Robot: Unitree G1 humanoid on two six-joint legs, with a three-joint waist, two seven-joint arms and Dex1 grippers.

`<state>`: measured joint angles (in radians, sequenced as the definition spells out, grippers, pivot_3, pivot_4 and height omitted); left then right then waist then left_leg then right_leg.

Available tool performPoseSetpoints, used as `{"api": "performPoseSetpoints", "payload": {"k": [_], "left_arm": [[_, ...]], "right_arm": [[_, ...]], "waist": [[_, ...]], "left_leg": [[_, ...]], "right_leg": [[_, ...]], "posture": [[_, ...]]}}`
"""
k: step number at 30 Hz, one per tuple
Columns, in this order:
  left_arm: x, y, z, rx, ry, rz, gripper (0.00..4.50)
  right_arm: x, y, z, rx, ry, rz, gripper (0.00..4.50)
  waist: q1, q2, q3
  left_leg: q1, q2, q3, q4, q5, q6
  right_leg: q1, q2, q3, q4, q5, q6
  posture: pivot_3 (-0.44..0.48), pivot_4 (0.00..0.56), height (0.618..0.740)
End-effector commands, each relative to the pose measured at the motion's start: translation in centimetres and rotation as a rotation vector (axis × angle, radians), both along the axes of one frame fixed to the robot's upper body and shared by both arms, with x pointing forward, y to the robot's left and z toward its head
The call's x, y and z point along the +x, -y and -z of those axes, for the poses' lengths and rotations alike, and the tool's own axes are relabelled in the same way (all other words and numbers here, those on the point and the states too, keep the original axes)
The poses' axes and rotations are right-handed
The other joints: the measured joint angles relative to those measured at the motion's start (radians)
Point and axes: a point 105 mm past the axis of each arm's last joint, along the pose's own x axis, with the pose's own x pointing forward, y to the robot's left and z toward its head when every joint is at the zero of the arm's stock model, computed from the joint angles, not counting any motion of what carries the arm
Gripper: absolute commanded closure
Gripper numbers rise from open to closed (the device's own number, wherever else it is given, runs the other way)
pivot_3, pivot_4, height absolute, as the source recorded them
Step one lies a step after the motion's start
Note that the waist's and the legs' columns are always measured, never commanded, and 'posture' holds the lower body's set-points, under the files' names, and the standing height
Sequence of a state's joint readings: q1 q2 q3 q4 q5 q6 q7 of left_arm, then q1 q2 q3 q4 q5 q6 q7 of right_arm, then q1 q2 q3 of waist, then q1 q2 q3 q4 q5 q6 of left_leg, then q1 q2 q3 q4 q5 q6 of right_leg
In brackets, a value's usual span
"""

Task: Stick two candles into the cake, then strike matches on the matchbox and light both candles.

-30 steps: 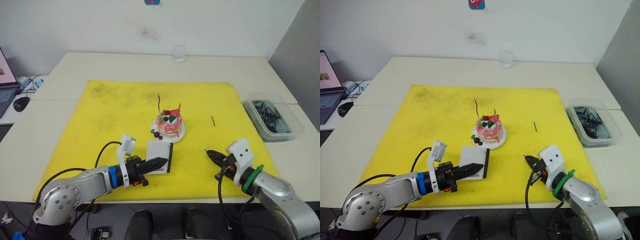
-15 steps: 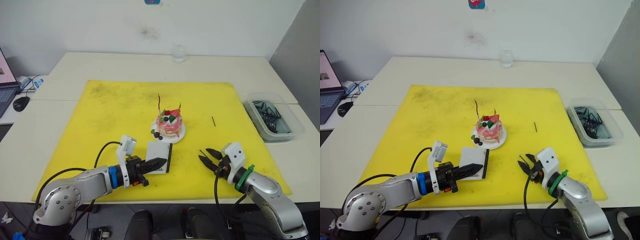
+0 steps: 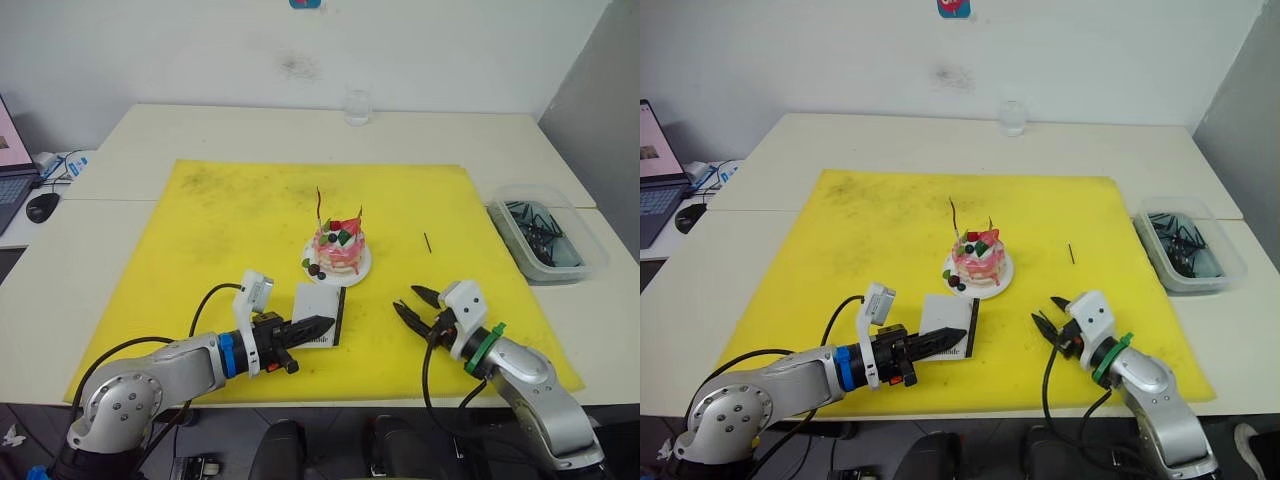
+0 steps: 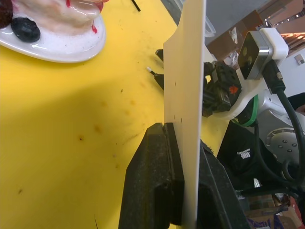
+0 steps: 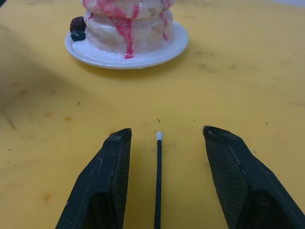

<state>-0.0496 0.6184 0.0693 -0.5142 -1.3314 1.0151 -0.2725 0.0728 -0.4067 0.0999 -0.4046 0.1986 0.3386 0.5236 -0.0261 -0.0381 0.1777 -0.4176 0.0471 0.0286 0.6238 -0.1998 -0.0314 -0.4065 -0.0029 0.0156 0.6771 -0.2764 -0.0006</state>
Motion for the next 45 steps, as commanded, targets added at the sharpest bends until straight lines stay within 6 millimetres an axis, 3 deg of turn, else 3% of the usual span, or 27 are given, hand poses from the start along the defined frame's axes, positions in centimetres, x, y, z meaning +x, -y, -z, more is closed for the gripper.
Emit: {"api": "performPoseSetpoints", "payload": {"k": [1, 16, 19, 24, 25, 43, 45], "left_arm": [[-0.3, 0.6, -0.9, -0.014, 0.046, 0.025, 4.5], [-0.4, 0.7, -0.9, -0.016, 0.041, 0.027, 4.5], [-0.3, 0.7, -0.9, -0.018, 0.04, 0.026, 4.5], [-0.3, 0.7, -0.9, -0.019, 0.039, 0.027, 4.5], [-0.4, 0.7, -0.9, -0.019, 0.039, 0.027, 4.5], [-0.3, 0.8, -0.8, -0.02, 0.04, 0.028, 4.5], [-0.3, 0.8, -0.8, -0.019, 0.04, 0.028, 4.5]], "right_arm": [[-0.1, 0.1, -0.2, -0.005, 0.015, 0.008, 2.04], [0.2, 0.3, 0.5, -0.013, -0.004, 0.04, 2.04], [0.3, 0.3, 0.7, -0.022, -0.012, 0.05, 2.6], [0.2, 0.4, 1.1, -0.05, -0.015, 0.051, 4.37], [0.1, 0.4, 1.1, -0.052, -0.017, 0.051, 4.44], [0.1, 0.7, 1.1, -0.048, -0.077, 0.085, 4.44], [0.2, 0.8, 1.1, -0.055, -0.074, 0.095, 4.06]], "waist": [[0.0, 0.0, 0.0], [0.0, 0.0, 0.0], [0.0, 0.0, 0.0], [0.0, 0.0, 0.0], [0.0, -0.001, 0.0], [0.0, -0.002, -0.001], [0.0, -0.002, -0.001]], "left_leg": [[0.0, 0.0, 0.0, 0.0, 0.0, 0.0], [0.0, 0.0, 0.0, 0.001, 0.0, 0.0], [0.001, 0.0, 0.0, 0.001, 0.0, 0.0], [0.001, 0.0, 0.0, 0.002, 0.0, 0.0], [0.001, 0.0, 0.0, 0.002, 0.0, 0.0], [0.001, 0.0, 0.0, 0.002, 0.0, 0.0], [0.001, 0.0, 0.0, 0.002, 0.0, 0.0]], "right_leg": [[0.0, 0.0, 0.0, 0.0, 0.0, 0.0], [0.0, 0.0, 0.0, 0.001, 0.0, 0.0], [0.0, 0.0, 0.0, 0.001, 0.0, 0.0], [0.001, 0.0, 0.0, 0.001, 0.0, 0.0], [0.001, 0.0, 0.0, 0.001, 0.0, 0.0], [0.001, 0.0, 0.0, 0.001, 0.0, 0.0], [0.001, 0.0, 0.0, 0.001, 0.0, 0.0]], "posture": [[0.0, 0.15, 0.74], [0.0, 0.15, 0.74], [0.0, 0.15, 0.74], [0.0, 0.15, 0.74], [0.0, 0.15, 0.74], [0.0, 0.15, 0.74], [0.0, 0.15, 0.74]]}}
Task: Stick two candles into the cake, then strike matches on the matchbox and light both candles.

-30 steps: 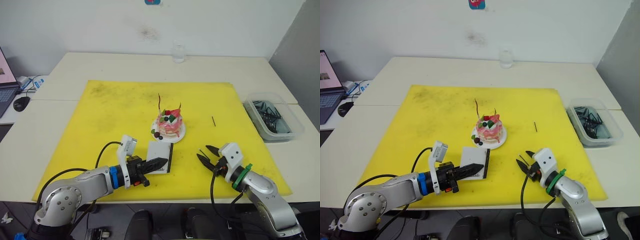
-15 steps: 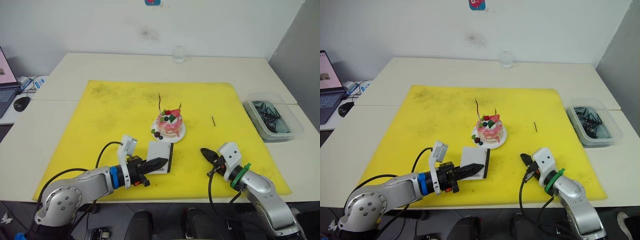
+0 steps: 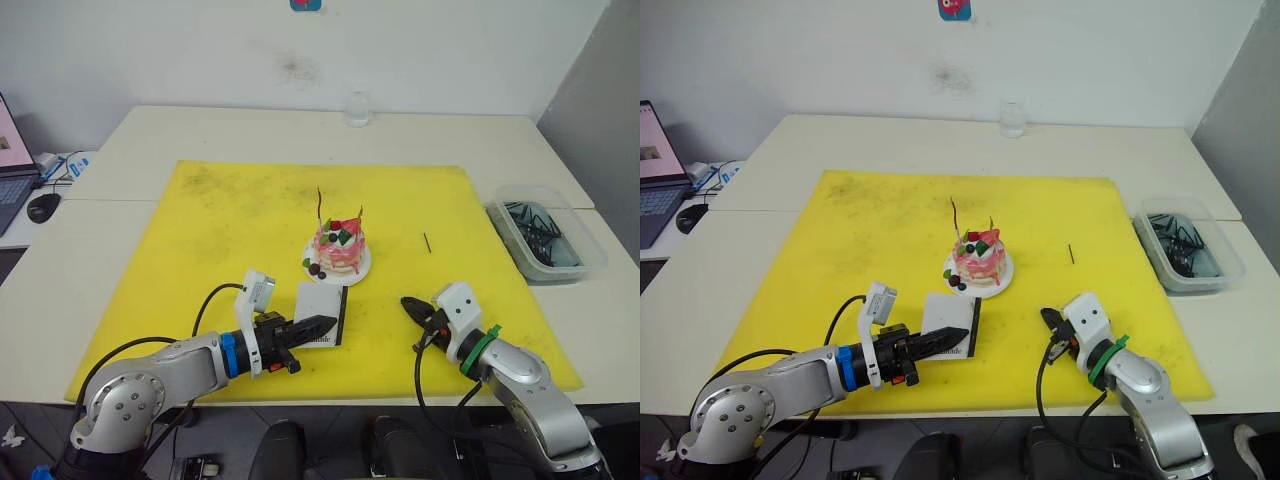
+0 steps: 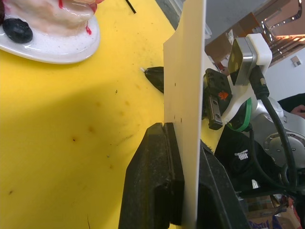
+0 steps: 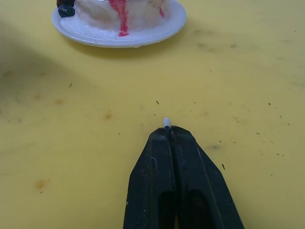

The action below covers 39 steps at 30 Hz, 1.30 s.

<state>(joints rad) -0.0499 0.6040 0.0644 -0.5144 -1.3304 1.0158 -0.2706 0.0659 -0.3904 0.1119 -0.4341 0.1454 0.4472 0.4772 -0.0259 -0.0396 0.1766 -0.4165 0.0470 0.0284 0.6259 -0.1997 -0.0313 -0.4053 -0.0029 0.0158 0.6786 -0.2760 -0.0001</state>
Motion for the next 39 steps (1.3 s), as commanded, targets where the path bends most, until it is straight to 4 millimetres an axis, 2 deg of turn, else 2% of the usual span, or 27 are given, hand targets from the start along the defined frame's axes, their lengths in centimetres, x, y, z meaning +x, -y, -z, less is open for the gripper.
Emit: {"api": "performPoseSetpoints", "payload": {"k": [1, 3, 39], "left_arm": [[-0.2, 0.6, -0.9, -0.007, 0.044, 0.025, 4.5], [-0.3, 0.6, -0.9, -0.007, 0.043, 0.025, 4.5], [-0.4, 0.7, -0.8, -0.006, 0.037, 0.033, 4.5]], "right_arm": [[0.1, 0.7, 0.4, -0.016, -0.017, 0.037, 3.84], [0.1, 0.8, 0.4, -0.028, -0.013, 0.035, 3.18], [0.0, -0.7, 0.0, 0.039, 0.05, 0.0, 3.18]], "waist": [[0.0, 0.0, 0.0], [0.0, 0.0, 0.0], [-0.001, 0.0, 0.0]], "left_leg": [[0.0, 0.0, 0.0, 0.0, 0.0, 0.0], [0.0, 0.0, 0.0, 0.0, 0.0, 0.0], [0.001, 0.0, 0.0, 0.0, 0.0, 0.0]], "right_leg": [[0.0, 0.0, 0.0, 0.0, 0.0, 0.0], [0.0, 0.0, 0.0, 0.0, 0.0, 0.0], [0.0, 0.0, 0.0, 0.001, 0.0, 0.0]], "posture": [[0.0, 0.15, 0.74], [0.0, 0.15, 0.74], [0.0, 0.15, 0.74]]}}
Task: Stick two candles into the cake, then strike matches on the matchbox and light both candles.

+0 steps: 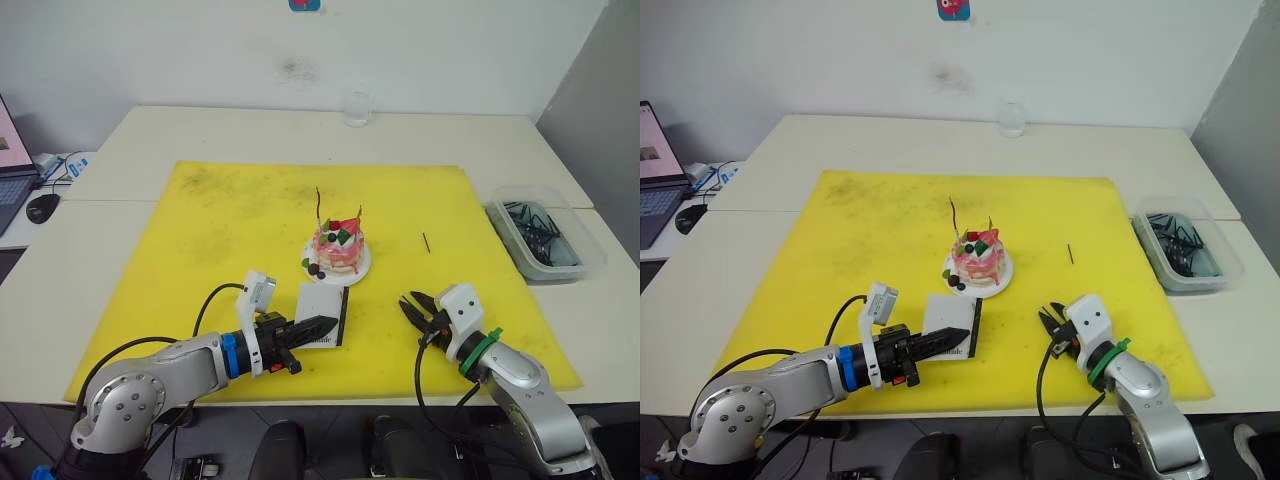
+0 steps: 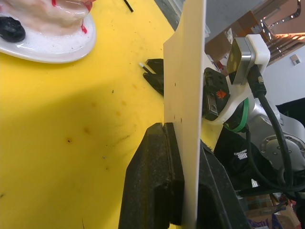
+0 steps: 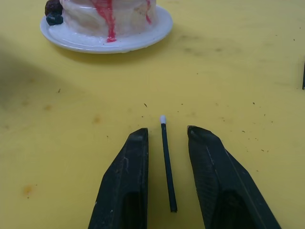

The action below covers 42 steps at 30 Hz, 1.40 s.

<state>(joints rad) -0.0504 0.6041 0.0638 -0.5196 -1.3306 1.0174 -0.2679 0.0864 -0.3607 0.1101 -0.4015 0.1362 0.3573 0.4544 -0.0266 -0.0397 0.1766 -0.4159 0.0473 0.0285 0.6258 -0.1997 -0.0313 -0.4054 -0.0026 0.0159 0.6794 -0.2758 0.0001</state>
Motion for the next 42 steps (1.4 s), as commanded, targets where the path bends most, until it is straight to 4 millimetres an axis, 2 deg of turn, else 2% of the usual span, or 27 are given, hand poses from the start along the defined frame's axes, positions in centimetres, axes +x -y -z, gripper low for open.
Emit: {"api": "performPoseSetpoints", "payload": {"k": [1, 3, 5, 7, 8, 18, 22, 25, 29, 33, 37, 42], "left_arm": [[-0.4, 0.6, -0.8, -0.009, 0.035, 0.031, 4.5], [-0.4, 0.6, -0.8, -0.009, 0.034, 0.031, 4.5], [-0.5, 0.6, -0.8, -0.009, 0.034, 0.031, 4.5], [-0.5, 0.6, -0.7, -0.008, 0.033, 0.031, 4.5], [-0.5, 0.6, -0.7, -0.009, 0.033, 0.03, 4.5], [-0.5, 0.6, -0.8, -0.008, 0.032, 0.029, 4.5], [-0.1, 0.6, -1.5, -0.01, 0.059, 0.027, 4.5], [0.2, 1.0, -2.6, -0.006, 0.102, 0.035, 4.5], [0.3, 1.7, -4.0, -0.02, 0.132, 0.06, 4.5], [0.6, 2.6, -4.6, -0.056, 0.129, 0.087, 4.5], [1.7, 3.0, -4.7, -0.084, 0.116, 0.074, 4.5], [2.4, 3.3, -4.7, -0.131, 0.081, 0.074, 4.5]], "right_arm": [[-0.1, -0.7, 0.1, 0.008, 0.005, -0.026, 3.18], [-0.1, -0.8, 0.2, 0.006, 0.003, -0.027, 3.34], [-0.1, -0.8, 0.2, 0.006, 0.001, -0.023, 3.79], [-0.1, -0.8, 0.2, 0.006, 0.001, -0.023, 4.45], [-0.2, -0.8, 0.3, 0.005, -0.001, -0.023, 4.48], [-0.2, -0.5, 0.1, 0.011, 0.005, -0.017, 4.48], [-0.2, -0.1, -1.8, 0.01, 0.055, -0.032, 4.48], [-0.5, 0.5, -4.2, -0.023, 0.111, -0.06, 4.48], [-1.7, 0.3, -7.7, -0.209, 0.223, -0.202, 4.48], [-2.8, -0.8, -10.3, -0.362, 0.291, -0.384, 4.48], [-3.5, -1.9, -11.5, -0.425, 0.31, -0.515, 4.48], [-4.2, -3.4, -11.2, -0.475, 0.318, -0.635, 4.48]], "waist": [[0.0, 0.0, 0.0], [0.0, 0.0, 0.0], [0.0, 0.0, 0.0], [0.0, 0.0, 0.0], [0.0, 0.0, 0.0], [0.0, 0.0, 0.0], [0.0, 0.0, 0.0], [0.002, 0.0, 0.0], [0.003, 0.0, 0.0], [0.002, 0.0, 0.0], [0.004, 0.0, 0.0], [0.004, -0.001, 0.0]], "left_leg": [[0.0, 0.0, 0.0, 0.0, 0.0, 0.0], [0.0, 0.0, 0.0, 0.0, 0.0, 0.0], [0.0, 0.0, 0.0, 0.0, 0.0, 0.0], [0.0, 0.0, 0.0, 0.0, 0.0, 0.0], [0.0, 0.0, 0.0, 0.0, 0.0, 0.0], [0.0, 0.0, 0.0, 0.0, 0.0, 0.0], [0.0, 0.0, 0.0, 0.0, 0.0, 0.0], [-0.001, 0.0, 0.0, 0.0, 0.0, 0.0], [-0.001, -0.001, 0.001, 0.001, 0.0, 0.0], [0.0, -0.001, 0.0, 0.001, 0.0, 0.0], [-0.001, -0.002, -0.002, 0.002, 0.0, 0.0], [-0.001, -0.002, -0.001, 0.002, 0.0, 0.0]], "right_leg": [[0.0, 0.0, 0.0, 0.0, 0.0, 0.0], [0.0, 0.0, 0.0, 0.0, 0.0, 0.0], [0.0, 0.0, 0.0, 0.0, 0.0, 0.0], [0.0, 0.0, 0.0, 0.0, 0.0, 0.0], [0.0, 0.0, 0.0, 0.0, 0.0, 0.0], [0.0, 0.0, 0.0, 0.0, 0.0, 0.0], [0.0, 0.0, 0.0, 0.0, 0.0, 0.0], [0.0, 0.0, 0.0, 0.0, 0.0, 0.0], [0.0, 0.0, 0.001, 0.0, 0.001, 0.001], [0.0, 0.001, -0.001, 0.0, 0.001, 0.001], [0.001, 0.002, -0.001, 0.0, 0.001, 0.001], [0.001, 0.002, -0.001, 0.0, 0.001, 0.001]], "posture": [[0.0, 0.15, 0.74], [0.0, 0.15, 0.74], [0.0, 0.15, 0.74], [0.0, 0.15, 0.74], [0.0, 0.15, 0.74], [0.0, 0.15, 0.74], [0.0, 0.15, 0.74], [0.0, 0.15, 0.74], [0.0, 0.15, 0.74], [0.0, 0.15, 0.74], [0.0, 0.15, 0.74], [0.0, 0.15, 0.74]]}}
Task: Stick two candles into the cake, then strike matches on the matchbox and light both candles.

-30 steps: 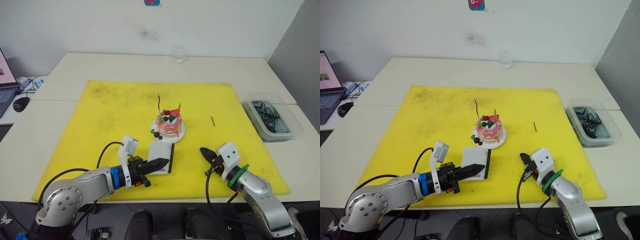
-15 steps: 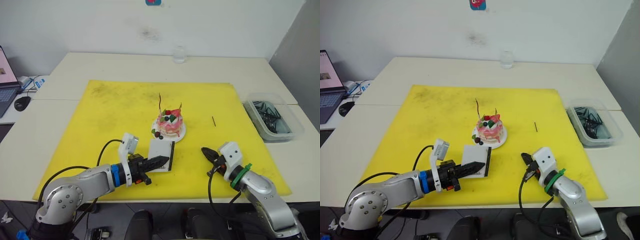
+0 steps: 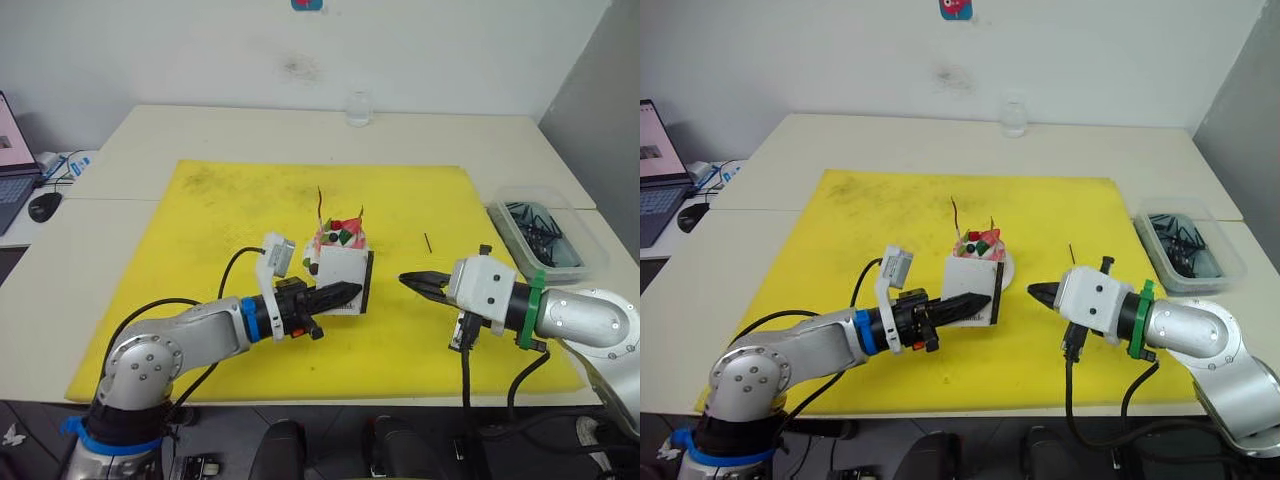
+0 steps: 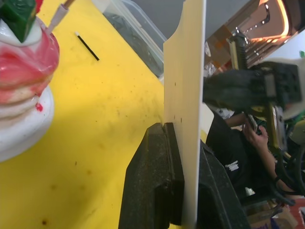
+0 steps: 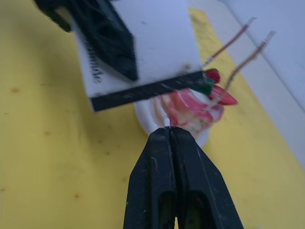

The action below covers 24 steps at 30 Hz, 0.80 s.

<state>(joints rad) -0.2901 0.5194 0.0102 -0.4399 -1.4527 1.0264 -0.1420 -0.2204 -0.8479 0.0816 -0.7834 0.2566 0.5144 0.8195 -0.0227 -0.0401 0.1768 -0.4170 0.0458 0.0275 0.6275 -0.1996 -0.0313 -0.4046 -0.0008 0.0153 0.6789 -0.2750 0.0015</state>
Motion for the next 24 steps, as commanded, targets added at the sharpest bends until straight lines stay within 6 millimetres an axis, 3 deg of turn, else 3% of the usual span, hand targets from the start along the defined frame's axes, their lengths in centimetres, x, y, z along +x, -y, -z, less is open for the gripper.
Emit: {"api": "performPoseSetpoints", "payload": {"k": [1, 8, 24], "left_arm": [[0.0, 0.2, -0.6, -0.035, 0.002, 0.021, 4.5], [0.0, 0.0, -0.3, -0.04, -0.011, 0.034, 4.5], [-0.1, -0.1, -0.4, -0.052, 0.003, 0.025, 4.5]], "right_arm": [[-0.8, -1.2, -0.2, -0.025, 0.025, -0.081, 4.48], [-0.3, -2.2, 0.0, -0.032, 0.047, -0.116, 4.48], [0.6, -2.3, 1.0, -0.064, 0.057, -0.129, 4.48]], "waist": [[0.0, 0.0, 0.0], [0.0, 0.0, 0.0], [0.0, 0.0, 0.0]], "left_leg": [[0.0, 0.0, 0.0, 0.0, 0.0, 0.0], [0.0, 0.0, 0.0, 0.0, 0.0, 0.0], [0.0, 0.001, 0.0, 0.001, 0.0, 0.0]], "right_leg": [[0.0, 0.0, 0.0, 0.0, 0.0, 0.0], [0.0, 0.0, 0.0, 0.001, 0.0, 0.0], [0.0, 0.0, 0.0, 0.001, 0.0, 0.0]], "posture": [[0.0, 0.15, 0.74], [0.0, 0.15, 0.74], [0.0, 0.15, 0.74]]}}
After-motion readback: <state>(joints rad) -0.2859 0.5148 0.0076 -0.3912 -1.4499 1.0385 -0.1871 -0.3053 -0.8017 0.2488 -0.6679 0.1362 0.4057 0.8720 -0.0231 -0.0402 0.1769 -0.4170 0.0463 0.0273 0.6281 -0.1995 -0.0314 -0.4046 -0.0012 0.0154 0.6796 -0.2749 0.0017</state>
